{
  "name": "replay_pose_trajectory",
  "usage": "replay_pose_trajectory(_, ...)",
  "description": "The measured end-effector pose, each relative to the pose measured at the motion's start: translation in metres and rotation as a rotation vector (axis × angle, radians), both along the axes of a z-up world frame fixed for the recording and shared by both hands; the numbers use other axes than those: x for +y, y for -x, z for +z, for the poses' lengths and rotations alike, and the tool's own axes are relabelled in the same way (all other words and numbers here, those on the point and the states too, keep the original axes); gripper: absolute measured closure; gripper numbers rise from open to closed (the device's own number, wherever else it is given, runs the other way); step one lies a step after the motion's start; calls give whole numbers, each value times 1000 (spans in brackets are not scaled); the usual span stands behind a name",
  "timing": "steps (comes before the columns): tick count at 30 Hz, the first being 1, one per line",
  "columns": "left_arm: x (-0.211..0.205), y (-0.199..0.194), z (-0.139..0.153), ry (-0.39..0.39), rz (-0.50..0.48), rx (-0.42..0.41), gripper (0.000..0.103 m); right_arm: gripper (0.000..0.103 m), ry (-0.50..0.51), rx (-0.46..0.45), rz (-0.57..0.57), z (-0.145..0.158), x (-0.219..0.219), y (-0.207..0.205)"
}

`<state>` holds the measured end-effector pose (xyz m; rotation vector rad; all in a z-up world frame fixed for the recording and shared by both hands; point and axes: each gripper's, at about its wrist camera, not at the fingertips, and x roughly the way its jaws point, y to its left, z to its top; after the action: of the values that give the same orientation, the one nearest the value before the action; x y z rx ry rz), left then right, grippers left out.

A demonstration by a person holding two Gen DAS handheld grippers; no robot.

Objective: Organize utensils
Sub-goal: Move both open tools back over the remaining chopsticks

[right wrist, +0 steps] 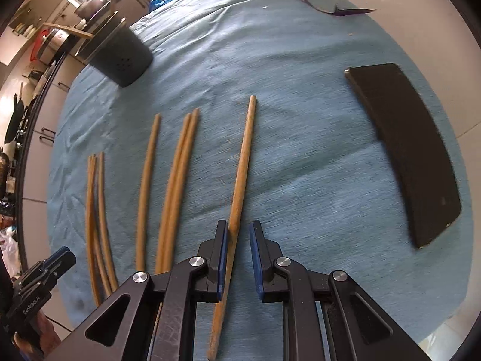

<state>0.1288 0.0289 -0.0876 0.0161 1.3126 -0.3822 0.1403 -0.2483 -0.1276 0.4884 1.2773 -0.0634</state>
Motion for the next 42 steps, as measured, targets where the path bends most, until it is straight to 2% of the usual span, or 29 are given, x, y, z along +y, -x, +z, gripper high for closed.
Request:
replay_pose_trajectory(3, -11, -5, -7, -25, -25, 4, 68, 87, -21, 2, -6, -1, -7, 2)
replay_pose_trajectory(9, -23, -20, -19, -46, 5, 28, 74, 87, -21, -4, 17, -1, -7, 5)
replay_pose_trajectory(11, -20, -23, -20, -37, 26, 32, 77, 87, -28, -4, 20, -1, -8, 6)
replay_pose_trajectory(15, -7, -23, -19, -43, 68, 29, 77, 87, -41, 0, 18, -1, -11, 7)
replay_pose_trajectory(22, 14, -29, -10, 3, 117, 11, 77, 87, -37, 3, 7, 2, -15, 6)
replay_pose_trajectory(29, -2, -39, -16, -18, 68, 11, 77, 87, -23, -1, -8, 3, -21, 0)
replay_pose_trajectory(42, 0, -47, -18, -39, 61, 10, 80, 87, -27, 4, -20, 4, -26, 1)
